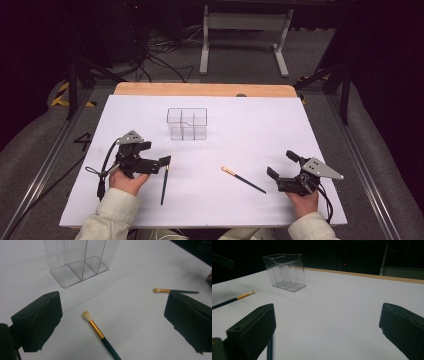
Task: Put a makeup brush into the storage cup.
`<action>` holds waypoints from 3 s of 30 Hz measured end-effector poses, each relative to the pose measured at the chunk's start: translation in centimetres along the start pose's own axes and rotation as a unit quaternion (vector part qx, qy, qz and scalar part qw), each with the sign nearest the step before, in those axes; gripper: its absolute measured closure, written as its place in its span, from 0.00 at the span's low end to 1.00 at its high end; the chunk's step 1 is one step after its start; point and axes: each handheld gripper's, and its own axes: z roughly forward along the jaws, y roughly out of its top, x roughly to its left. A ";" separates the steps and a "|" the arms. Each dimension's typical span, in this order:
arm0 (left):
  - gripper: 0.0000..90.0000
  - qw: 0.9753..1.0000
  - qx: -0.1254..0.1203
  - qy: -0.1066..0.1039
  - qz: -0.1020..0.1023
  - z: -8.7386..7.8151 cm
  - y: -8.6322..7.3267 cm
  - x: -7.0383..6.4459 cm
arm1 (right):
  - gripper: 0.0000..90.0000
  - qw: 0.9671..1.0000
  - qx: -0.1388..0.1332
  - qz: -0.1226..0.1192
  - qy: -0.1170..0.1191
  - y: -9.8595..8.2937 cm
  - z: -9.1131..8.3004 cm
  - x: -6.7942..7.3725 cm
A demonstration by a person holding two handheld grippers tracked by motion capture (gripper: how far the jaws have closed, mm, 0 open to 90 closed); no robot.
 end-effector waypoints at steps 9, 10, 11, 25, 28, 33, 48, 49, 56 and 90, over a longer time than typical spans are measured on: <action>0.01 0.999 0.035 -0.009 0.000 0.2 0.5 0.4 | 0.02 1.000 -0.001 0.003 0.003 0.0 0.0 0.0; 0.02 0.999 0.033 -0.010 0.001 0.2 0.4 0.3 | 0.02 1.000 -0.001 0.003 0.003 0.0 0.0 0.0; 0.03 0.999 0.036 -0.014 0.004 0.2 0.5 0.3 | 0.02 1.000 -0.002 0.005 0.004 0.0 0.0 0.0; 0.05 0.993 0.119 -0.005 -0.008 1.1 1.3 0.4 | 0.02 1.000 -0.001 0.000 0.007 0.0 0.0 0.0; 0.06 0.991 0.135 -0.003 -0.015 1.4 1.4 0.5 | 0.02 1.000 -0.001 0.001 0.007 0.0 0.0 0.0; 0.08 0.986 0.164 0.004 -0.013 1.9 1.5 0.3 | 0.02 1.000 0.000 0.003 0.007 0.0 0.0 0.0; 0.21 0.971 0.236 0.037 0.005 4.2 1.2 -0.2 | 0.02 1.000 0.002 0.000 0.006 0.0 -0.2 0.0; 0.24 0.970 0.239 0.038 0.006 4.4 1.1 -0.3 | 0.02 1.000 0.002 0.000 0.007 0.0 -0.2 0.0; 0.30 0.964 0.264 0.041 0.005 5.1 0.8 -0.4 | 0.02 1.000 0.002 -0.003 0.011 0.0 -0.1 0.1; 0.63 0.947 0.321 0.022 0.002 5.9 0.4 -0.7 | 0.03 1.000 0.004 -0.005 0.016 -0.1 -0.1 0.1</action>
